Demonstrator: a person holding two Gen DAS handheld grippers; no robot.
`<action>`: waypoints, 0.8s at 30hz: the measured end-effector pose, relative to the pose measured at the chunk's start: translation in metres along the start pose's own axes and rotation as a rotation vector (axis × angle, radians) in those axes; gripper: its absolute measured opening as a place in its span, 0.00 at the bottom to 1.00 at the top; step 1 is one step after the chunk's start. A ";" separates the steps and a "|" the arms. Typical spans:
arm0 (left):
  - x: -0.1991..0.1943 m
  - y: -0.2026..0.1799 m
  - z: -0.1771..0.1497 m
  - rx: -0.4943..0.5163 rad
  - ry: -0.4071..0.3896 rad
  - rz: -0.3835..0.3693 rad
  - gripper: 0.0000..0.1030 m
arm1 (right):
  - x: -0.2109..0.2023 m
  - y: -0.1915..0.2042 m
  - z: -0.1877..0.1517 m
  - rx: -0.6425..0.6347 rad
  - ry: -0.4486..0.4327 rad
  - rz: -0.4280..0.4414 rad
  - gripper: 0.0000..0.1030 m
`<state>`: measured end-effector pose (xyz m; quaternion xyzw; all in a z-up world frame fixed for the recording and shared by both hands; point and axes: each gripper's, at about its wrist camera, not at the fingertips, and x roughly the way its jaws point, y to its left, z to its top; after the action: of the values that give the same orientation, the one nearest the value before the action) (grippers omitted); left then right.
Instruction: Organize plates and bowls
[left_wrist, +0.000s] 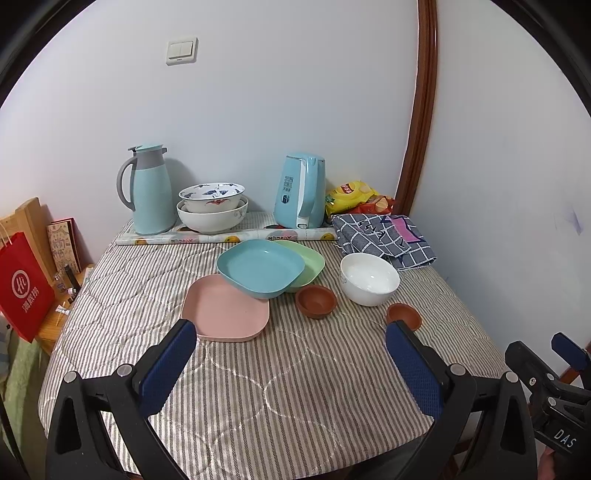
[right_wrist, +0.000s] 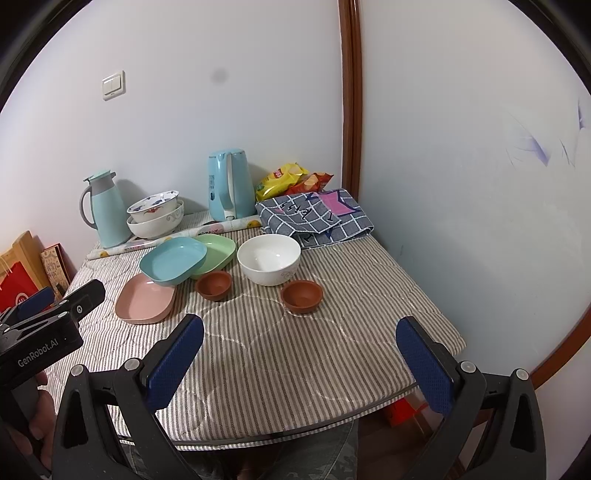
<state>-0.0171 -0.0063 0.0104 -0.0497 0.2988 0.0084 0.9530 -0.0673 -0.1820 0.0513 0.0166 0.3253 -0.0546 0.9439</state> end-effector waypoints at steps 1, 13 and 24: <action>0.000 0.000 0.000 0.000 0.000 0.001 1.00 | 0.000 0.000 0.000 0.000 0.000 0.001 1.00; -0.003 0.000 -0.002 0.000 -0.008 0.001 1.00 | 0.000 0.000 0.001 -0.001 -0.001 0.001 1.00; -0.004 0.002 -0.002 0.000 -0.010 -0.002 1.00 | -0.002 0.003 0.000 0.000 -0.002 -0.002 1.00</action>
<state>-0.0213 -0.0047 0.0109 -0.0497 0.2940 0.0077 0.9545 -0.0682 -0.1790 0.0526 0.0164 0.3242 -0.0556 0.9442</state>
